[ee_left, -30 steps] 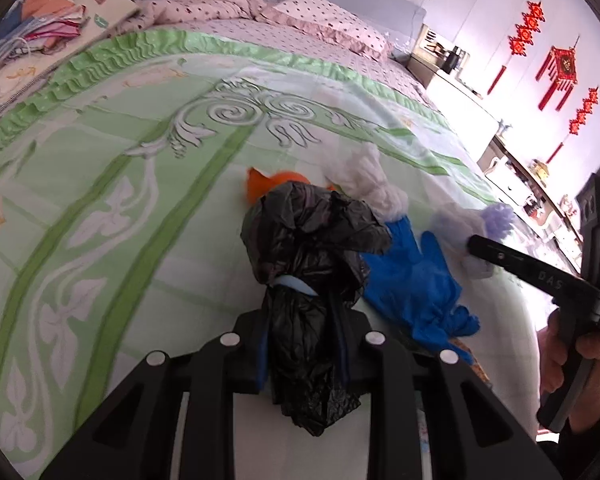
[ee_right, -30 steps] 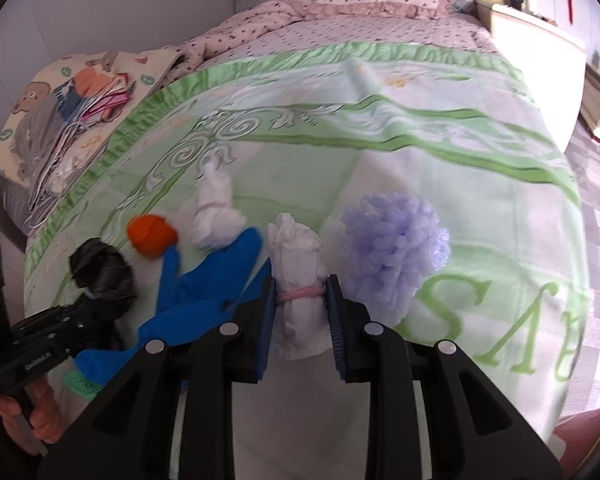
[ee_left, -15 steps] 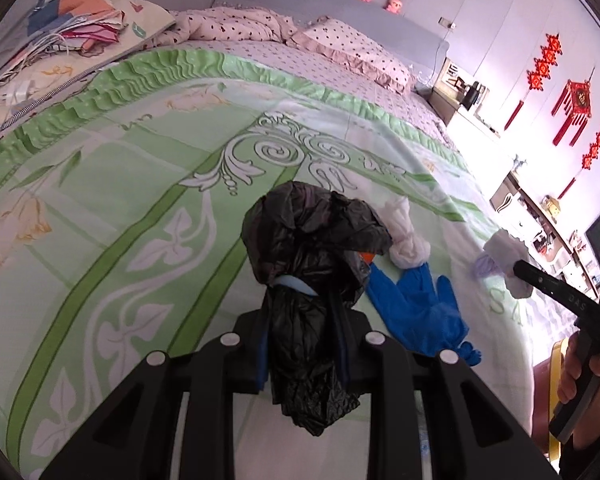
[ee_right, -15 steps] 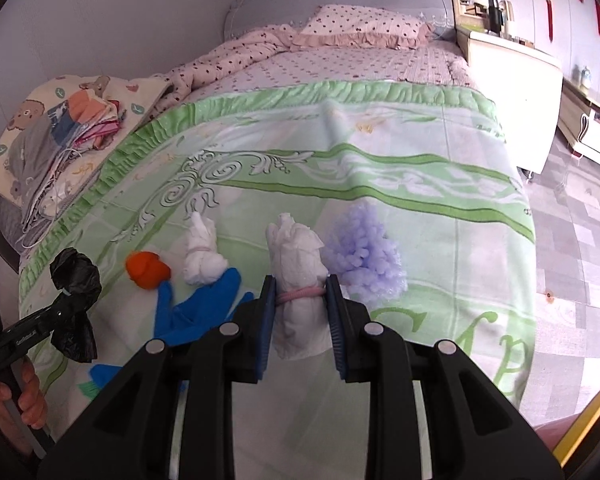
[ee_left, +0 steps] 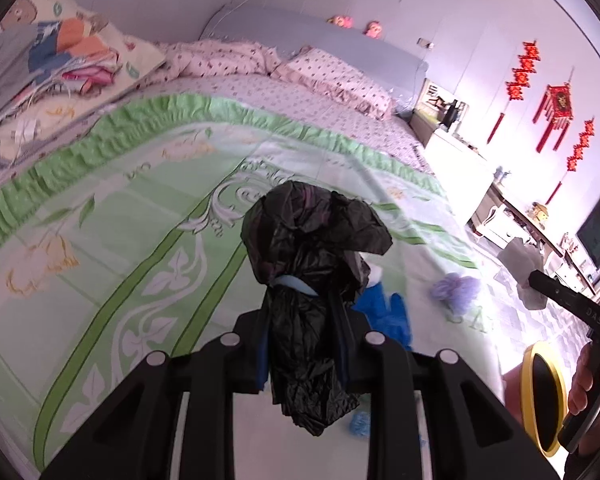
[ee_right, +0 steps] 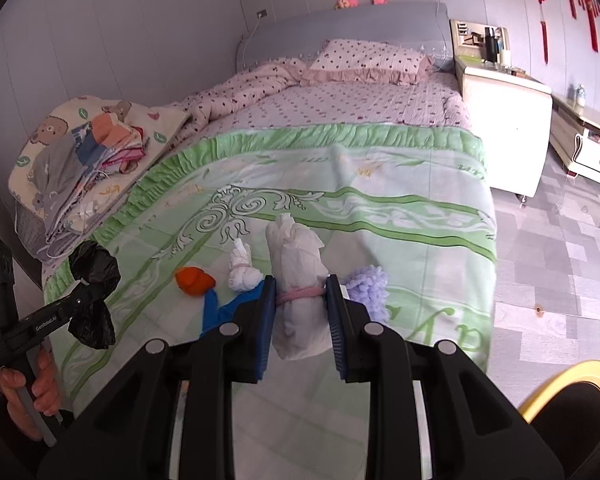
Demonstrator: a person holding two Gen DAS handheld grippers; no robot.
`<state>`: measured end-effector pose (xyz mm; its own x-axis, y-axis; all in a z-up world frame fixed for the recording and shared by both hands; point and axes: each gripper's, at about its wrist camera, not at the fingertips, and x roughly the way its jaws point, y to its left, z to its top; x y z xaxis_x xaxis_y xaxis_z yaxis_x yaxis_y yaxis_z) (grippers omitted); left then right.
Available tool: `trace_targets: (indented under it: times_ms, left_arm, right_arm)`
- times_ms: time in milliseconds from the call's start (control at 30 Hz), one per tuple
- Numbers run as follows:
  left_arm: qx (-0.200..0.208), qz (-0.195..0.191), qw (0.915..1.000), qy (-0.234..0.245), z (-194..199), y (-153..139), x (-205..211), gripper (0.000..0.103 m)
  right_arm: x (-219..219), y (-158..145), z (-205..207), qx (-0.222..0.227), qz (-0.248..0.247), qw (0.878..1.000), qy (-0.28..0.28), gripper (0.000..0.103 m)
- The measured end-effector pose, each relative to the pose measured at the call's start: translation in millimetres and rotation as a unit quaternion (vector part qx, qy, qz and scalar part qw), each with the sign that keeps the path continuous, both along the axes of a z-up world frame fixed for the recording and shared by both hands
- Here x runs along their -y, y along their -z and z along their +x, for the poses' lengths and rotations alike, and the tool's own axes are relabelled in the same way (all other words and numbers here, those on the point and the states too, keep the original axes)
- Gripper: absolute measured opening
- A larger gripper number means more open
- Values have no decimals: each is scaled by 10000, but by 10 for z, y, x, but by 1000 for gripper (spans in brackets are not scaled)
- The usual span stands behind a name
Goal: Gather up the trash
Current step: 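Carry the black bag and white tissue bundle over the yellow bin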
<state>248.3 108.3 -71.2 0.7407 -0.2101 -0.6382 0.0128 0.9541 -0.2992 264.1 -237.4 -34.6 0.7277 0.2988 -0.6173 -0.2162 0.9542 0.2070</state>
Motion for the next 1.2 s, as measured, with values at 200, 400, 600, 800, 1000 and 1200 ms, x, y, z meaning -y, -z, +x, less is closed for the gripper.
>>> trace_targets:
  times_ms: [200,400,600,800,1000,1200]
  left_arm:
    - [238,47,9995,183,-164,-269,180,23]
    - [427,94,9982,420,-335,-485,446,23]
    - [517,130,9960,723,-472,-642,777,23]
    - [547,192,9925,1076,-560,-725,1180,23]
    - [571,277,9863,1526,-628,-765,1716,23]
    - [534,302,9797,1909,-646,-738,2180,23]
  right_arm:
    - [127,-247,-401,171,36,9998,32,24]
    - [306,-412,-793,360,42,9992,141,24]
    - [548,-507,-1057,439,58,9985,318,24]
    - [887,-559,-1289,505,98,9971,564,24]
    - [1267,-567,-1489,506,111,9952,829,24]
    - [1633,-510,-1654,466,46,9928,1106,24]
